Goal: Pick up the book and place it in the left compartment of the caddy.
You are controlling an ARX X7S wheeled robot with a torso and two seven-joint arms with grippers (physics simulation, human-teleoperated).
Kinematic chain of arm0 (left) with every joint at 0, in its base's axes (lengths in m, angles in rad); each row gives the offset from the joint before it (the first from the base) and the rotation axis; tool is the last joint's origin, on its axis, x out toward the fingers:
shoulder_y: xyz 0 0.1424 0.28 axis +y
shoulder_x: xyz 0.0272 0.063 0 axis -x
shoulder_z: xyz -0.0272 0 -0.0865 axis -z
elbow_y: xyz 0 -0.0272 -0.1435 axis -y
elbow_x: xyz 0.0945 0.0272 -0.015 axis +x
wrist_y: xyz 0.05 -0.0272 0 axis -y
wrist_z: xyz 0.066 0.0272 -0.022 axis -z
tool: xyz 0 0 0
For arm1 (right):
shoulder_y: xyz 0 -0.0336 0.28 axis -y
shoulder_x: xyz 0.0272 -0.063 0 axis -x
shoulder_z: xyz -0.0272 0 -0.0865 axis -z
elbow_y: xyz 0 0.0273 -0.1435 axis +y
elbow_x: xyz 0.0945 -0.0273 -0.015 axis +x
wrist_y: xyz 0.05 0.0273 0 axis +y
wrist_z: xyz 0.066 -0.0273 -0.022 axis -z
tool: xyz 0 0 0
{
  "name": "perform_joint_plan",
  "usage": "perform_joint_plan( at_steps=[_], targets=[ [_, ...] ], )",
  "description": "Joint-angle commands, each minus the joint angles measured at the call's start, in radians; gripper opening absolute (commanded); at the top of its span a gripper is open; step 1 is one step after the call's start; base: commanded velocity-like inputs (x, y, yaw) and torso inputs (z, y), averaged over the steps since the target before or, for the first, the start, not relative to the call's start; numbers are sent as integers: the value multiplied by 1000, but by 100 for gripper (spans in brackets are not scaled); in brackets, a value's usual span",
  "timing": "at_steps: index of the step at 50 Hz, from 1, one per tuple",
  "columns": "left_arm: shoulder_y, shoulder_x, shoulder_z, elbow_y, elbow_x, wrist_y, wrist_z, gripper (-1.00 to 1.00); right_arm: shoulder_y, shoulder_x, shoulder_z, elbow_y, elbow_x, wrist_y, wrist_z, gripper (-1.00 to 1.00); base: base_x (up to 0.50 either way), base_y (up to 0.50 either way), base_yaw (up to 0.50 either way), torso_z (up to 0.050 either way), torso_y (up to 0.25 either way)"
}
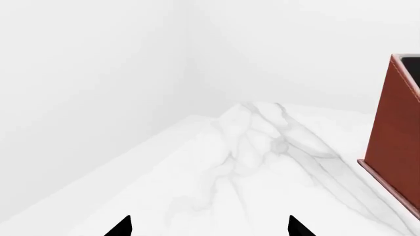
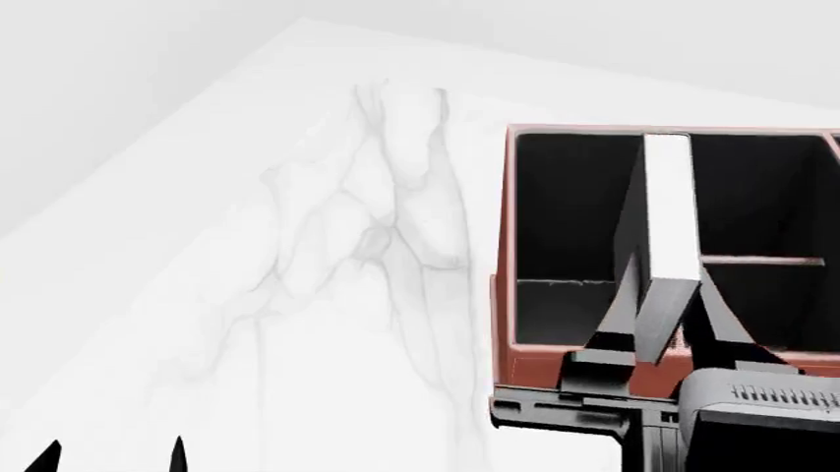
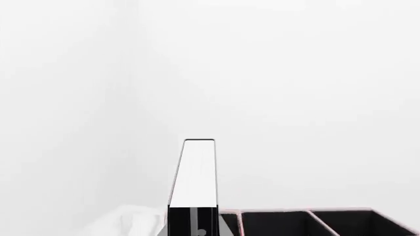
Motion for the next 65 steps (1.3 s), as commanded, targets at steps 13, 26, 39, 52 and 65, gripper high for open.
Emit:
perform_joint_plan(
  at_steps=[13, 26, 39, 52, 65],
  targets=[
    [1, -5, 5, 4, -10, 0, -6, 100, 239, -71, -59, 241, 61, 60, -190, -100, 0, 0, 0, 1, 1],
    [5, -8, 8, 7, -11, 4, -10, 100, 251, -78, -59, 269, 62, 55, -197, -100, 0, 0, 0, 0, 2],
    [-3, -10, -3, 6, -28, 29, -5, 100, 309, -118, -66, 438, 37, -22, -295, -100, 0, 0, 0, 0, 2],
    [4, -15, -10, 17, -51, 51, 4, 100, 385, -161, -76, 611, -7, -92, -368, -100, 0, 0, 0, 0, 2],
    [12, -20, -13, 28, -59, 80, 11, 100, 391, -164, -80, 617, -11, -98, -372, -100, 0, 0, 0, 1, -18]
  ],
)
